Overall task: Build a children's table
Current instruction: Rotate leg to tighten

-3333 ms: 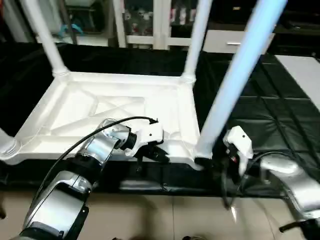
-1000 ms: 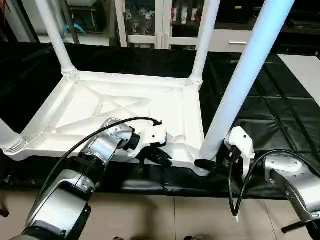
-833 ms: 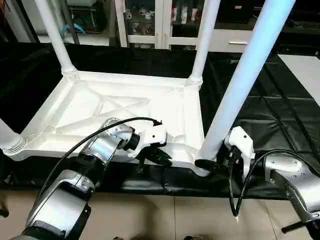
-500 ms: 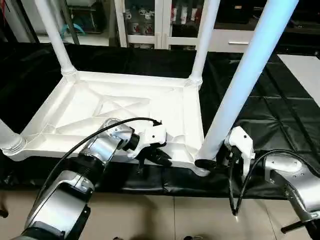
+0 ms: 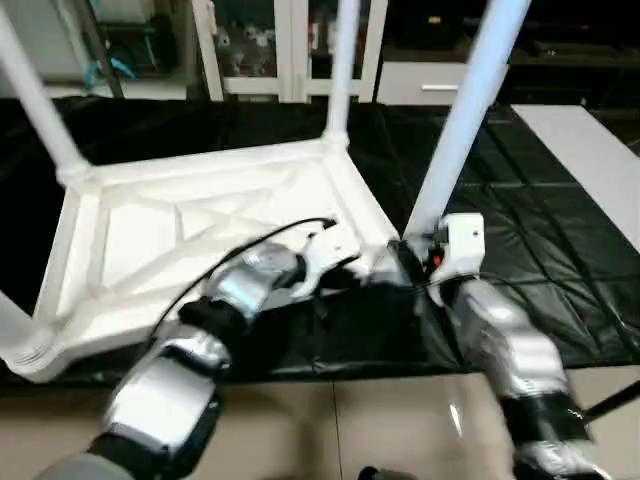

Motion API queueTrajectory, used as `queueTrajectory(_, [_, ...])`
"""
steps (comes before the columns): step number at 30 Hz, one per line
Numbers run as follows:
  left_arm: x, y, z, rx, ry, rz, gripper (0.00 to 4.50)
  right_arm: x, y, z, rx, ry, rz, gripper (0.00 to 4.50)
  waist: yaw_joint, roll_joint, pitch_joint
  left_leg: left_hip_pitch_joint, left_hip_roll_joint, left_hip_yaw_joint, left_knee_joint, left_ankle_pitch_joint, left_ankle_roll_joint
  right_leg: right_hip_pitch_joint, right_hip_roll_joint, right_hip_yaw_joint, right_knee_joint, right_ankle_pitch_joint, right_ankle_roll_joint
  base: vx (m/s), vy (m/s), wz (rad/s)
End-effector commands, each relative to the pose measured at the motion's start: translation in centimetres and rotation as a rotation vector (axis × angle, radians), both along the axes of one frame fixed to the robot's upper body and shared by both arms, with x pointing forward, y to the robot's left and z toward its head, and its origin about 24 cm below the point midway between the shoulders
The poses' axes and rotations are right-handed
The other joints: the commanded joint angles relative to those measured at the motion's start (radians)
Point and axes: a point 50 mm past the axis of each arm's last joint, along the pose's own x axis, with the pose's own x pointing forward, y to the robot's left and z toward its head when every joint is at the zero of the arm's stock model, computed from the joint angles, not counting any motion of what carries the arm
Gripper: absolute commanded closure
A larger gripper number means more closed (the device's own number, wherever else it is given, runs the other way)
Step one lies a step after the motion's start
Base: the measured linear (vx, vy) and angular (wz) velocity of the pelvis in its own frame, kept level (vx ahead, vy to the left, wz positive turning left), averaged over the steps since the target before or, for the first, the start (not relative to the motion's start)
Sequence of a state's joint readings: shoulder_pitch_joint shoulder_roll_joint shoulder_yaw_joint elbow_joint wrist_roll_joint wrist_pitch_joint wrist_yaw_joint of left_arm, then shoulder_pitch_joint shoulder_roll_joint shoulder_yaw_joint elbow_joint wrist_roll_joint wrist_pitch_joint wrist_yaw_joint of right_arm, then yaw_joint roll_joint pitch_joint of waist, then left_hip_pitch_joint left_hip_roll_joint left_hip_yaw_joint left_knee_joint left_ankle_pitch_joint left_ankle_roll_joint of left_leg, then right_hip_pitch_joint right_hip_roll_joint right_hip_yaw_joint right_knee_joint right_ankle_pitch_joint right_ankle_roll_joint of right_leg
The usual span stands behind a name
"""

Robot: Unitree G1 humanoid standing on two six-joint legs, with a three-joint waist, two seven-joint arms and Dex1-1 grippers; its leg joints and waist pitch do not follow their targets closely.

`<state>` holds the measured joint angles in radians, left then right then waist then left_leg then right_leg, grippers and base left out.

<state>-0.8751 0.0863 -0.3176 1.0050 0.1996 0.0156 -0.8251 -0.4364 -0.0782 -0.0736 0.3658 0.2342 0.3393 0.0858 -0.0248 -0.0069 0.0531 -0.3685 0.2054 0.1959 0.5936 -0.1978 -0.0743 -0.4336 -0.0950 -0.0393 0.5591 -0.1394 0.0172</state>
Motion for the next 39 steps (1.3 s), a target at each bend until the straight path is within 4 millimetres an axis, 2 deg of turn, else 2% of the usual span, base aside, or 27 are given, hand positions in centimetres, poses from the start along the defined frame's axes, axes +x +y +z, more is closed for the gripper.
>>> queueTrajectory(1, [0.2,-0.7,0.3,-0.039,-0.041,0.022,4.5,-0.3,-2.0,-2.8,0.052,0.145,-0.243,2.13,0.0,-0.002,-0.051,0.007,0.008,-0.012,-0.09,-0.348,0.01,0.043,-0.025,0.013,-0.075,-0.407,-0.171,0.0,0.0,0.0])
queueTrajectory(2, [0.4,-0.9,0.4,-0.037,-0.061,0.046,4.5,0.1,-1.6,-2.8,0.066,0.151,-0.335,2.14,-0.002,-0.001,-0.051,0.008,0.008,-0.01,-0.089,-0.353,0.01,0.038,-0.027,0.015,-0.075,-0.402,-0.177,0.0,0.0,0.0])
queueTrajectory(3, [0.4,-0.9,0.4,-0.036,-0.065,0.051,4.5,0.2,-1.5,-2.8,0.065,0.151,-0.353,2.14,-0.007,0.001,-0.054,0.008,0.005,-0.012,-0.089,-0.351,-0.003,0.04,-0.027,0.014,-0.073,-0.404,-0.18,0.0,0.0,0.0])
queueTrajectory(4, [0.5,-0.9,0.4,-0.032,-0.072,0.061,4.5,0.7,-0.9,-2.5,0.055,0.136,-0.372,2.14,-0.004,0.002,-0.055,0.01,0.005,-0.011,-0.088,-0.34,-0.003,0.041,-0.026,0.014,-0.071,-0.379,-0.183,0.0,0.0,0.0])
queueTrajectory(5, [0.5,-0.9,0.4,-0.032,-0.072,0.061,4.5,0.7,-0.9,-2.5,0.055,0.136,-0.372,2.14,-0.003,0.003,-0.054,0.011,0.006,-0.009,-0.088,-0.338,-0.002,0.039,-0.025,0.015,-0.072,-0.363,-0.186,0.0,0.0,0.0])
queueTrajectory(6, [0.5,-0.9,0.3,-0.032,-0.07,0.06,4.5,1.2,-0.3,-2.1,0.054,0.115,-0.34,2.14,-0.004,-0.005,-0.053,0.01,0.006,-0.007,-0.088,-0.336,0.005,0.042,-0.022,0.015,-0.068,-0.332,-0.194,0.0,0.0,0.0])
queueTrajectory(7, [0.5,-0.9,0.3,-0.031,-0.065,0.058,4.5,1.4,-0.1,-1.9,0.042,0.104,-0.314,2.14,-0.001,-0.003,-0.055,0.008,0.005,-0.006,-0.087,-0.322,0.013,0.047,-0.024,0.016,-0.063,-0.305,-0.202,0.0,0.0,0.0])
queueTrajectory(10, [0.4,-0.7,0.1,-0.029,-0.058,0.054,4.5,1.6,0.2,-1.3,0.044,0.06,-0.247,2.14,0.001,-0.002,-0.056,0.006,0.005,-0.003,-0.084,-0.284,0.036,0.051,-0.025,0.017,-0.059,-0.257,-0.217,0.0,0.0,0.0])
queueTrajectory(12, [0.3,-0.6,0.1,-0.036,-0.042,0.039,4.5,1.5,0.0,-0.7,0.021,0.015,-0.183,1.44,0.003,-0.005,-0.058,0.008,0.006,0.0,-0.081,-0.256,0.051,0.053,-0.025,0.018,-0.055,-0.218,-0.232,0.0,0.0,0.0])
queueTrajectory(14, [0.2,-0.5,0.0,-0.037,-0.032,0.019,4.5,1.3,-0.1,-0.2,0.001,-0.019,-0.127,1.42,0.01,-0.005,-0.059,0.011,0.007,0.003,-0.079,-0.231,0.07,0.054,-0.026,0.019,-0.053,-0.19,-0.243,0.0,0.0,0.0])
queueTrajectory(15, [0.1,-0.4,0.0,-0.038,-0.028,0.01,4.5,1.3,-0.2,0.0,-0.009,-0.031,-0.106,1.23,0.012,-0.007,-0.059,0.011,0.006,0.005,-0.077,-0.212,0.083,0.055,-0.026,0.02,-0.051,-0.172,-0.255,0.0,0.0,0.0])
queueTrajectory(18, [-0.4,-0.2,-0.1,-0.045,0.003,-0.071,4.5,0.6,-1.0,0.8,-0.102,-0.066,0.034,1.04,0.024,-0.007,-0.058,0.007,0.008,0.006,-0.075,-0.175,0.113,0.064,-0.028,0.02,-0.048,-0.168,-0.254,0.0,0.0,0.0])
queueTrajectory(20, [-1.2,0.3,-0.4,-0.04,0.056,-0.19,4.5,-0.6,-2.1,1.4,-0.137,-0.071,0.188,0.96,0.031,-0.008,-0.056,0.003,0.007,0.006,-0.075,-0.156,0.128,0.066,-0.028,0.02,-0.047,-0.176,-0.251,0.0,0.0,0.0])
queueTrajectory(21, [-1.2,0.3,-0.4,-0.04,0.056,-0.19,4.5,-0.6,-2.1,1.4,-0.137,-0.071,0.188,0.96,0.039,-0.005,-0.055,0.008,0.011,0.007,-0.075,-0.156,0.134,0.063,-0.029,0.022,-0.05,-0.184,-0.252,0.0,0.0,0.0])
queueTrajectory(22, [-2.1,0.8,-0.7,-0.025,0.105,-0.297,4.5,-1.7,-3.1,1.8,-0.166,-0.067,0.31,0.96,0.041,-0.003,-0.055,0.007,0.012,0.005,-0.076,-0.153,0.133,0.065,-0.029,0.021,-0.048,-0.182,-0.255,0.0,0.0,0.0])
queueTrajectory(23, [-2.4,1.1,-0.8,-0.017,0.126,-0.336,4.5,-2.2,-3.4,2.0,-0.169,-0.064,0.362,0.96,0.047,-0.002,-0.056,0.01,0.015,0.005,-0.075,-0.147,0.134,0.066,-0.03,0.023,-0.045,-0.17,-0.259,0.0,0.0,0.0])
queueTrajectory(24, [-2.6,1.4,-0.9,-0.005,0.148,-0.358,4.5,-2.7,-3.6,2.2,-0.163,-0.062,0.407,0.96,0.049,-0.002,-0.055,0.008,0.016,0.005,-0.076,-0.139,0.141,0.067,-0.028,0.024,-0.041,-0.143,-0.265,0.0,0.0,0.0])
queueTrajectory(25, [-2.7,1.6,-1.0,0.004,0.164,-0.367,4.5,-3.0,-3.7,2.3,-0.156,-0.06,0.437,0.96,0.051,0.0,-0.054,0.008,0.018,0.006,-0.075,-0.142,0.144,0.063,-0.03,0.024,-0.04,-0.141,-0.272,0.0,0.0,0.0])
queueTrajectory(27, [-3.2,2.4,-1.2,0.037,0.204,-0.42,4.5,-4.7,-4.0,2.8,-0.124,-0.052,0.601,0.96,0.055,0.0,-0.053,0.012,0.019,0.006,-0.077,-0.171,0.135,0.062,-0.029,0.024,-0.045,-0.171,-0.273,0.0,0.0,0.0])
queueTrajectory(28, [-3.2,2.6,-1.2,0.042,0.211,-0.426,4.5,-5.0,-4.0,2.8,-0.108,-0.044,0.633,0.96,0.062,0.001,-0.049,0.019,0.022,0.008,-0.079,-0.196,0.129,0.057,-0.029,0.026,-0.049,-0.198,-0.27,0.0,0.0,0.0])
queueTrajectory(30, [-3.5,3.6,-1.3,0.076,0.259,-0.46,4.5,-7.0,-4.2,2.7,-0.115,0.007,0.813,0.96,0.065,0.005,-0.047,0.015,0.023,0.004,-0.082,-0.221,0.115,0.061,-0.03,0.025,-0.052,-0.231,-0.259,0.0,0.0,0.0])
queueTrajectory(32, [-3.7,4.3,-1.3,0.097,0.293,-0.477,4.5,-7.8,-4.3,2.3,-0.142,0.047,0.882,0.96,0.063,0.003,-0.044,0.012,0.023,0.004,-0.085,-0.234,0.104,0.058,-0.031,0.026,-0.054,-0.258,-0.249,0.0,0.0,0.0])
queueTrajectory(34, [-3.9,4.7,-1.2,0.108,0.319,-0.487,4.5,-8.0,-4.2,1.9,-0.167,0.067,0.913,0.96,0.059,0.0,-0.044,0.01,0.022,0.001,-0.088,-0.259,0.077,0.055,-0.034,0.025,-0.058,-0.325,-0.229,0.0,0.0,0.0])
queueTrajectory(36, [-4.0,5.0,-1.1,0.114,0.32,-0.49,4.5,-7.9,-4.0,1.5,-0.206,0.077,0.914,0.96,0.057,-0.003,-0.043,0.009,0.022,0.0,-0.089,-0.263,0.065,0.052,-0.034,0.025,-0.061,-0.353,-0.216,0.0,0.0,0.0])
queueTrajectory(39, [-4.1,5.2,-1.1,0.112,0.314,-0.484,4.5,-7.6,-3.5,1.0,-0.245,0.084,0.916,0.96,0.058,-0.004,-0.046,0.011,0.022,0.001,-0.086,-0.241,0.064,0.051,-0.033,0.027,-0.059,-0.328,-0.217,0.0,0.0,0.0])
